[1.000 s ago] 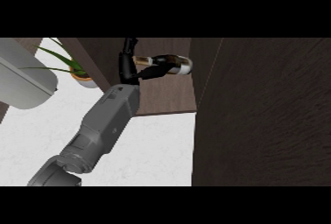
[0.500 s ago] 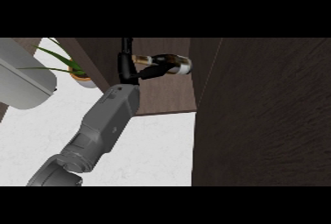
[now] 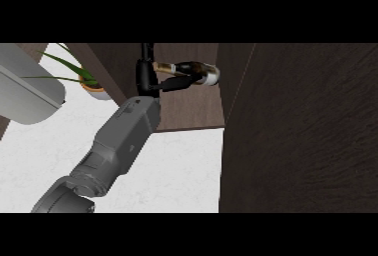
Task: Pick up the wine, place it into the cabinet and close the cabinet
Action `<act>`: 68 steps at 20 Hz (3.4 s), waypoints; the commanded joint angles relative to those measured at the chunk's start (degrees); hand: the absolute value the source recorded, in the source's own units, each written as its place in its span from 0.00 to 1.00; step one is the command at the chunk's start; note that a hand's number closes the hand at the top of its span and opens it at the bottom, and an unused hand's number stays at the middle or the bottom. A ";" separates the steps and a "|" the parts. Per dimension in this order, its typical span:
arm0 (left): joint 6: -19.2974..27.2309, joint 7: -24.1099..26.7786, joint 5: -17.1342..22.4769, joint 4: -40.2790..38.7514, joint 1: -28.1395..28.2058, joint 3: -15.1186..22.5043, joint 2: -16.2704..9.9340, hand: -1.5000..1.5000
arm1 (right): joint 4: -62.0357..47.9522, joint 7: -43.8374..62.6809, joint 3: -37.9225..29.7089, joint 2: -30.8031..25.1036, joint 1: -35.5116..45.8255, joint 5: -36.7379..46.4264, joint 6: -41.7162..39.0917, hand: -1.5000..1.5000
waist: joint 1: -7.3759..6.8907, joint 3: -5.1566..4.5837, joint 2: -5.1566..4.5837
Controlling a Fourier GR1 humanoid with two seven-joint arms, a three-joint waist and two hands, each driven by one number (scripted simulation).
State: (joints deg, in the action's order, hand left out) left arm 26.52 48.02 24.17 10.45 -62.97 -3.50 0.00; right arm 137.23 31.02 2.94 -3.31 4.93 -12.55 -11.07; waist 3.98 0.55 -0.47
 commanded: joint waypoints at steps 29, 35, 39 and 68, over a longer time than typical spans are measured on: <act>-8.34 1.34 15.29 7.14 11.94 14.36 0.00 0.00 | 5.86 4.75 2.77 0.46 -1.20 0.14 3.30 0.00 | -0.51 -0.60 0.57; 0.71 -1.36 23.38 24.21 22.04 30.06 -0.02 0.00 | 4.94 4.52 4.11 0.31 -1.35 2.13 3.41 0.00 | -1.41 -0.60 0.83; 10.73 -2.94 23.99 38.13 28.36 39.92 -0.01 0.00 | 5.48 6.28 1.50 -0.41 1.25 1.77 5.30 0.00 | -3.15 -0.57 0.99; 24.77 -13.52 5.00 96.68 64.36 55.68 -16.94 0.00 | 9.37 8.37 -1.49 -2.44 -4.96 -8.07 0.22 0.00 | -3.81 -0.53 0.76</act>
State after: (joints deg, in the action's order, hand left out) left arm 52.22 34.78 30.06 102.20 -1.90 50.90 -13.51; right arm 138.48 34.75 1.23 -5.66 3.48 -11.81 -10.37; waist -0.09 0.02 0.24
